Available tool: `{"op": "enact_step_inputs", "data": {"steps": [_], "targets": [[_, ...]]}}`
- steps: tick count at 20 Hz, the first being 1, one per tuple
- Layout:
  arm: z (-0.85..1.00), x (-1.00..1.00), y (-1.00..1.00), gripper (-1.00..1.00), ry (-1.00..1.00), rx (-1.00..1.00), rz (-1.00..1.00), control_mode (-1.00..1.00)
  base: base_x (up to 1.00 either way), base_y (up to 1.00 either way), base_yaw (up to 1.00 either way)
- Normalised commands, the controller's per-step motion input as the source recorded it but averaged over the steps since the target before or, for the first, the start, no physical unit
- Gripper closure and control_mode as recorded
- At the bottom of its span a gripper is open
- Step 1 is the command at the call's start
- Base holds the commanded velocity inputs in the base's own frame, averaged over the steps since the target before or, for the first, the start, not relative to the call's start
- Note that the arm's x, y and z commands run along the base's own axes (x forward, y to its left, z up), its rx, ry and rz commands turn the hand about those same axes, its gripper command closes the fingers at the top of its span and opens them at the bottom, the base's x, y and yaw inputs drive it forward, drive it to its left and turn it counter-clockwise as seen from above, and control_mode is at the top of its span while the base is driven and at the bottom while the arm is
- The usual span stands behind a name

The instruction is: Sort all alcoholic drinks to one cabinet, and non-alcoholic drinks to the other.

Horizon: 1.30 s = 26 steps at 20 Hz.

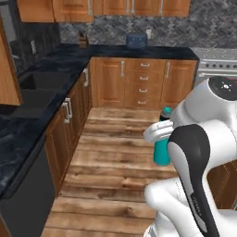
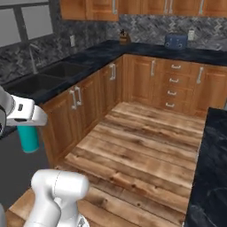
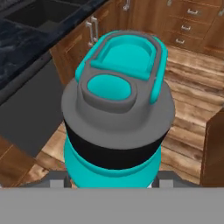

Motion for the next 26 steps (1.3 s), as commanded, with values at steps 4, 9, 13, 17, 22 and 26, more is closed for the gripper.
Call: {"op": "enact_step_inputs", "data": {"steps": [4,9,13,17,22,26], "targets": [[0.00,0.00,0.00,1.00,0.00,0.00,0.00,1.00,0.27,-0.05,-0.58],[0.00,0.00,0.00,1.00,0.00,0.00,0.00,1.00,0.71,-0.07,-0.47],[0.00,0.00,0.00,1.00,0.00,0.00,0.00,1.00,0.98,-0.10,-0.35],[0.00,0.00,0.00,1.00,0.00,0.00,0.00,1.00,1.00,-0.09,-0.31],[0.00,0.00,0.00,1.00,0.00,0.00,0.00,1.00,1.00,-0.05,-0.26],[0.00,0.00,0.00,1.00,0.00,0.00,0.00,1.00,1.00,0.00,-0.09]]}}
